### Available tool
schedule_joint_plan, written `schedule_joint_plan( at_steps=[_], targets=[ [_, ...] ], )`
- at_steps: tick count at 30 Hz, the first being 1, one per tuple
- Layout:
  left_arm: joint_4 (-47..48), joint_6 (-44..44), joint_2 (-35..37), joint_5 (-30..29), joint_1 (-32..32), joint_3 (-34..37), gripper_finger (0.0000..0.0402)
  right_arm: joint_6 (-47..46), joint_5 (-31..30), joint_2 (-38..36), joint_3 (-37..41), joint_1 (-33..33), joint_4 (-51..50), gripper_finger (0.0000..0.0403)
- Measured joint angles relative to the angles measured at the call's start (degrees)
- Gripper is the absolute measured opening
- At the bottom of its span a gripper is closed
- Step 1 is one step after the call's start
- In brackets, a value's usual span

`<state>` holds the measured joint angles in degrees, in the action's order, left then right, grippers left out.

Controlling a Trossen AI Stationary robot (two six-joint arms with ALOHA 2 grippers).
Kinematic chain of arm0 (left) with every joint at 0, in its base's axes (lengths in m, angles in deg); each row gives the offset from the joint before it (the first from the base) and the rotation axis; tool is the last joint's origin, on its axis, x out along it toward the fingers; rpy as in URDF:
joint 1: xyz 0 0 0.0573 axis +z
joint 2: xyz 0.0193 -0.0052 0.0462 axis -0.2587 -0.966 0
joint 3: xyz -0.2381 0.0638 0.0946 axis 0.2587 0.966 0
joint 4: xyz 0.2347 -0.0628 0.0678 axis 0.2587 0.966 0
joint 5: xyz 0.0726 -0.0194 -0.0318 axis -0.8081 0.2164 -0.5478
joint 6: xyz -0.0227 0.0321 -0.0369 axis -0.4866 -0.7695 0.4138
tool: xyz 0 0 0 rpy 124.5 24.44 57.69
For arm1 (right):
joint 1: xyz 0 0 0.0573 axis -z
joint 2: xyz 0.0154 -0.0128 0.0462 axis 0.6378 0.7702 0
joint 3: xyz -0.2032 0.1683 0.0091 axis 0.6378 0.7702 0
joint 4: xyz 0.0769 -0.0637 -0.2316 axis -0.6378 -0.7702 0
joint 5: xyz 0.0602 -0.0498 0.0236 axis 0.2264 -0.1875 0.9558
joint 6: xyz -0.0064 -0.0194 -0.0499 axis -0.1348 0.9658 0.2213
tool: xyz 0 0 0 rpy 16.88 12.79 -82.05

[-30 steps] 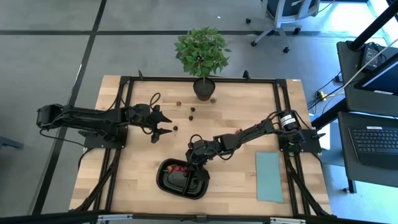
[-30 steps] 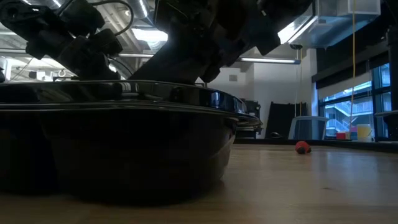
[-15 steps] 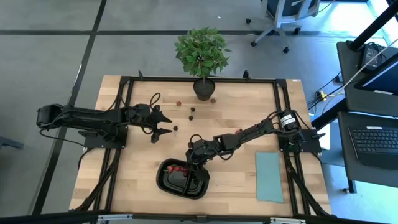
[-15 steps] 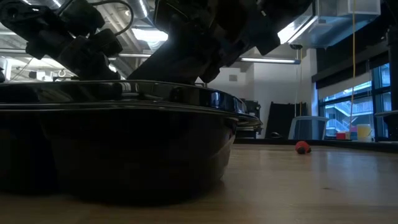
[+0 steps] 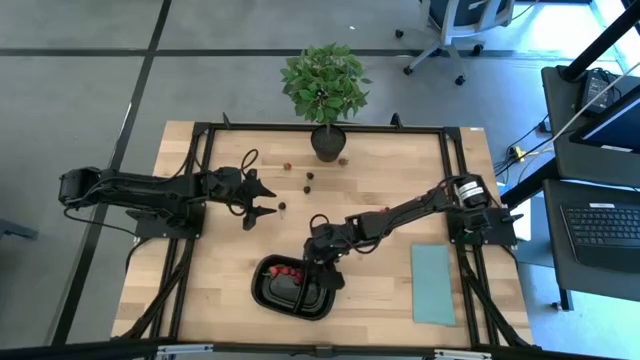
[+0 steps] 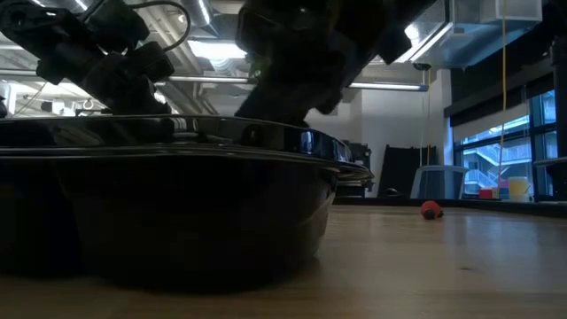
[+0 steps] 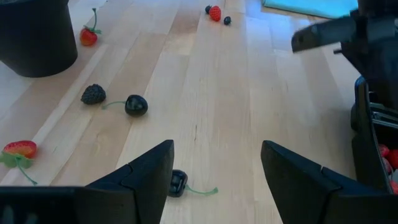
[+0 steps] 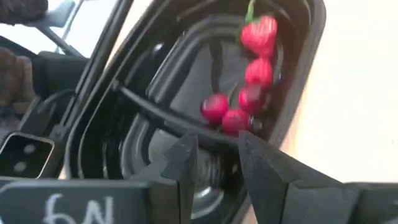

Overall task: Pick and placing Produce into tupperware
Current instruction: Move the black container to the center of the table

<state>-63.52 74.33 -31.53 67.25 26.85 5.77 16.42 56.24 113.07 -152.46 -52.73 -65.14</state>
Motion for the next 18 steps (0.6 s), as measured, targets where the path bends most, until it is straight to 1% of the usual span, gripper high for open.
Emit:
schedule_joint_plan(
  at_steps=[2,6,13,18],
  targets=[
    [0.02,0.00,0.00,0.00,0.01,-0.01,0.0236,-1.02,0.00,-0.85,0.00,-0.45,-2.51,0.0120],
    [0.02,0.00,0.00,0.00,0.02,-0.01,0.0236,-1.61,0.09,-1.48,-0.02,-1.55,-3.23,0.0120],
    [0.02,0.00,-0.01,0.00,0.00,-0.02,0.0236,-5.78,-0.07,-1.48,0.00,-2.49,-6.49,0.0120],
    [0.00,0.00,-0.01,0.00,0.01,-0.02,0.0236,-6.06,-0.37,-1.48,0.00,-2.49,-7.41,0.0120]
  ],
)
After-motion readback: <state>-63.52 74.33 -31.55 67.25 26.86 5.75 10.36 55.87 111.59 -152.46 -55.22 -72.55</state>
